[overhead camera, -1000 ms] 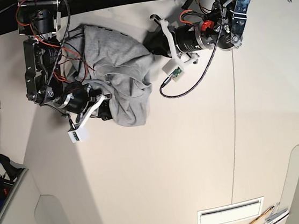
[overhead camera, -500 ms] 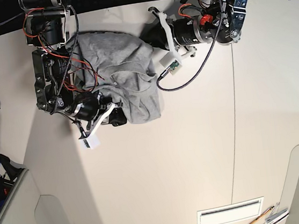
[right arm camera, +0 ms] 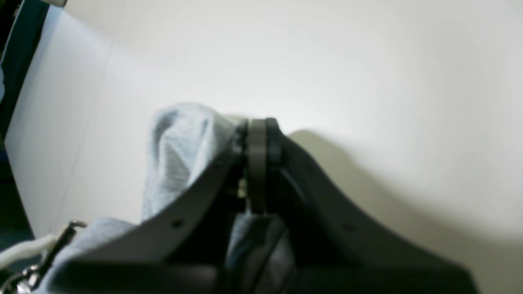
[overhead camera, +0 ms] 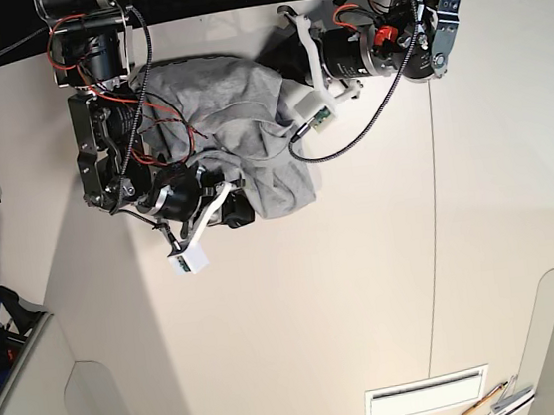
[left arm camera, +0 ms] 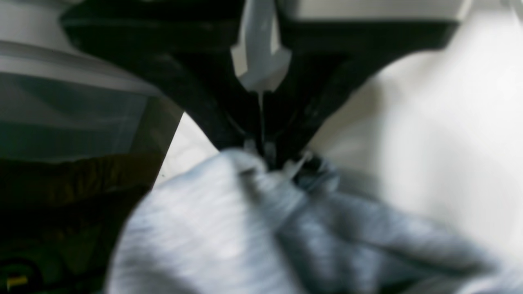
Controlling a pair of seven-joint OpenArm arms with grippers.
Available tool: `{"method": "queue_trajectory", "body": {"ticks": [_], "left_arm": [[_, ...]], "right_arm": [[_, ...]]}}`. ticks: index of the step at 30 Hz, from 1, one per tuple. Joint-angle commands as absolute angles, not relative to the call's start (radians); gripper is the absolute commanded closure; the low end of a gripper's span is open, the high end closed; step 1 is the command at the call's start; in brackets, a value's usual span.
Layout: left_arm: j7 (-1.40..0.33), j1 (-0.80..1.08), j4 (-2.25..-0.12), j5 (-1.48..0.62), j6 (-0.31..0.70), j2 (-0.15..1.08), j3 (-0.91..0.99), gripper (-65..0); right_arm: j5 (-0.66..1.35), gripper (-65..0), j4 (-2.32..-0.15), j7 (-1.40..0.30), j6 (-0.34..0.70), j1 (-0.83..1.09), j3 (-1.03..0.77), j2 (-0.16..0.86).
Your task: Fold the T-shirt properly
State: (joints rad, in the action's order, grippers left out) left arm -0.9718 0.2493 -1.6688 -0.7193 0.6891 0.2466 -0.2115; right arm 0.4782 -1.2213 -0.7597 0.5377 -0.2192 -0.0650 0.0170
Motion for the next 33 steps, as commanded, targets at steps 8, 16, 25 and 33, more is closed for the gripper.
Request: {"method": "queue_trajectory", "body": {"ticks": [8, 16, 25, 33], "left_arm": [[-1.099, 0.241, -1.695, -0.896, 0.698, 0.253, 0.032, 0.0], [-1.172, 0.311, -1.901, -0.949, 0.698, 0.261, 0.204, 0.0], [-1.172, 0.516, -2.056, -1.036, 0.698, 0.331, 0.479, 0.0], [-1.273, 0.703, -2.069, -1.036, 0.698, 0.333, 0.579, 0.0]], "right_arm": [[0.504, 0.0, -1.463, -0.853, 0.550, -0.242, -0.123, 0.020], [0.563, 0.0, -1.647, -0.937, 0.550, -0.165, -0.172, 0.123], [0.712, 0.0, -1.879, -1.023, 0.551, 0.122, -0.353, 0.276], [0.902, 0.0, -1.916, -1.190, 0.580, 0.350, -0.471, 0.382]]}}
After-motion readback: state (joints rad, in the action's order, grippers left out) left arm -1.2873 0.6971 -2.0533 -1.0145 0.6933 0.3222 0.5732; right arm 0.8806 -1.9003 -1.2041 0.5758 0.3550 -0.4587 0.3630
